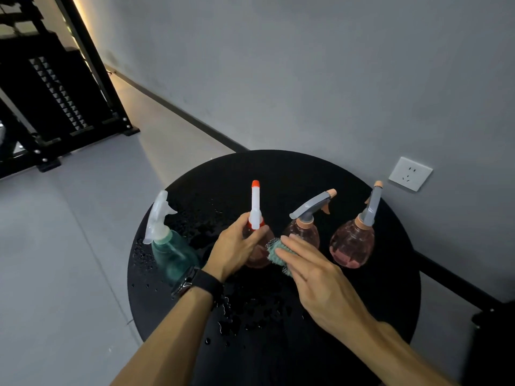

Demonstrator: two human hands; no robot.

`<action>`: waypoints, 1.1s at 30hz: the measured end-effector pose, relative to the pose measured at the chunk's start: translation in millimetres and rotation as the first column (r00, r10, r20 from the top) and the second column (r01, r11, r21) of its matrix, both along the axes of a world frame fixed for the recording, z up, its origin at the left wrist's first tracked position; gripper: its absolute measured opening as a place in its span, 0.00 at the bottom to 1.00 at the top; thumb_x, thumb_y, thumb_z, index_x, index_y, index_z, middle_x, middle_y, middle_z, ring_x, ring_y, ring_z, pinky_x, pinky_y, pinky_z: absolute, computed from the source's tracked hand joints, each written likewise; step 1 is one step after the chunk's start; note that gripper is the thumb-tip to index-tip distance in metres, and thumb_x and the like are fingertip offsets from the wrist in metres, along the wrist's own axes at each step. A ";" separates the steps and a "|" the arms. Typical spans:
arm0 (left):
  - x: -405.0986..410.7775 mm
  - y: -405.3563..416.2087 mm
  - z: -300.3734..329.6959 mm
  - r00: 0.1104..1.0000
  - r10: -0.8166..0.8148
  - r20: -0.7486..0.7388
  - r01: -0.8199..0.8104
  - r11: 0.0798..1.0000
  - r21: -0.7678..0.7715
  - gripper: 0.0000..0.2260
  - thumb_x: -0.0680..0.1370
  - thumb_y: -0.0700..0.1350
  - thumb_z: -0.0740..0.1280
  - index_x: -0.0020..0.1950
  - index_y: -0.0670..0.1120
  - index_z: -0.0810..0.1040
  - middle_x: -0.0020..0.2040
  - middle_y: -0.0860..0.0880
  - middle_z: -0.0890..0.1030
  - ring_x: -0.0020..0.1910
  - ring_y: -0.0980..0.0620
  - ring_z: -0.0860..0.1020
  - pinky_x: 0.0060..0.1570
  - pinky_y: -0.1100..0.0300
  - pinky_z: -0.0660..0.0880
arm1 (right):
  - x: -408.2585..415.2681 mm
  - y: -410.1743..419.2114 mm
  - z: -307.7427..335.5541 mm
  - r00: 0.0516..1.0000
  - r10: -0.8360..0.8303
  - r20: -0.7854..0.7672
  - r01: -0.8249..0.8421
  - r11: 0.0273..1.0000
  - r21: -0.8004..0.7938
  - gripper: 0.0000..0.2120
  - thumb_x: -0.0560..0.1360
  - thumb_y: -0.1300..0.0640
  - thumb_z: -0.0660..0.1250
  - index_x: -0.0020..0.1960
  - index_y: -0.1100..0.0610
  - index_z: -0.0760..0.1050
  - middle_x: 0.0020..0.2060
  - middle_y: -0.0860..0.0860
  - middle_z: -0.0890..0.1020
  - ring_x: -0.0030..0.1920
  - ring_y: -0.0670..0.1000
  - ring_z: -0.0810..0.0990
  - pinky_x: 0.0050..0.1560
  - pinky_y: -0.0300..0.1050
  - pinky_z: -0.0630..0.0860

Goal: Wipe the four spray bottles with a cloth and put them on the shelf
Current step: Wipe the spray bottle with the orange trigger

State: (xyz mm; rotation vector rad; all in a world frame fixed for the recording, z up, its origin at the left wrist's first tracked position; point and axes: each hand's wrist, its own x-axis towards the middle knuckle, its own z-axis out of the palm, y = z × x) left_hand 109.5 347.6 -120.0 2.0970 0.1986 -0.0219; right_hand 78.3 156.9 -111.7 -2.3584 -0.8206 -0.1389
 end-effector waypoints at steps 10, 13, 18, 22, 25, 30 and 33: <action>-9.8 12.1 16.3 0.990 0.135 -0.028 -0.132 0.867 -0.481 0.25 0.73 0.66 0.69 0.53 0.45 0.74 0.50 0.38 0.80 0.47 0.48 0.80 0.63 0.38 0.75 | 4.6 10.3 17.1 0.997 -0.078 -0.019 0.081 0.978 0.190 0.18 0.80 0.65 0.62 0.69 0.56 0.72 0.70 0.43 0.69 0.72 0.37 0.62 0.70 0.27 0.56; -16.1 13.8 18.7 0.993 0.100 -0.057 -0.115 0.825 -0.553 0.30 0.73 0.67 0.68 0.58 0.43 0.72 0.48 0.47 0.77 0.50 0.48 0.78 0.65 0.36 0.73 | 3.1 25.8 29.1 0.995 -0.103 0.008 0.096 0.946 0.310 0.18 0.79 0.65 0.63 0.69 0.57 0.72 0.69 0.42 0.69 0.72 0.38 0.63 0.71 0.30 0.59; -21.0 19.6 26.0 0.990 0.085 -0.113 -0.138 0.756 -0.639 0.31 0.74 0.71 0.64 0.65 0.49 0.75 0.60 0.45 0.82 0.60 0.45 0.81 0.65 0.41 0.74 | 0.2 52.4 38.8 0.998 -0.069 0.014 0.058 0.920 0.388 0.17 0.80 0.63 0.62 0.68 0.57 0.73 0.69 0.45 0.71 0.72 0.40 0.65 0.71 0.31 0.59; -24.2 18.9 33.4 0.989 0.080 -0.126 -0.145 0.712 -0.687 0.31 0.80 0.66 0.56 0.65 0.41 0.78 0.62 0.36 0.81 0.61 0.45 0.80 0.66 0.44 0.74 | -1.8 67.5 40.5 0.998 -0.005 -0.070 0.030 0.932 0.361 0.17 0.81 0.62 0.61 0.69 0.55 0.72 0.69 0.41 0.69 0.72 0.36 0.62 0.69 0.26 0.56; -26.1 19.1 30.5 0.985 0.102 -0.136 -0.168 0.698 -0.696 0.27 0.81 0.64 0.57 0.63 0.43 0.80 0.61 0.40 0.82 0.60 0.46 0.82 0.65 0.47 0.75 | 0.0 72.6 39.4 0.995 0.036 -0.094 -0.010 0.964 0.265 0.18 0.82 0.58 0.60 0.71 0.53 0.70 0.69 0.39 0.67 0.72 0.31 0.57 0.68 0.23 0.53; -27.2 25.4 28.2 0.979 0.156 -0.134 -0.204 0.663 -0.721 0.38 0.71 0.68 0.68 0.66 0.38 0.75 0.62 0.36 0.80 0.61 0.40 0.81 0.66 0.40 0.73 | 0.8 73.1 34.3 0.993 0.072 -0.096 -0.053 0.980 0.191 0.19 0.82 0.56 0.59 0.72 0.51 0.69 0.72 0.41 0.67 0.72 0.31 0.55 0.69 0.24 0.51; -24.1 30.7 26.5 0.976 0.182 -0.119 -0.209 0.645 -0.735 0.41 0.69 0.70 0.70 0.66 0.37 0.74 0.61 0.35 0.80 0.60 0.37 0.81 0.66 0.38 0.73 | -2.7 70.8 29.3 0.994 0.093 -0.053 -0.080 0.974 0.213 0.18 0.81 0.58 0.61 0.71 0.53 0.70 0.72 0.42 0.67 0.72 0.32 0.57 0.70 0.25 0.53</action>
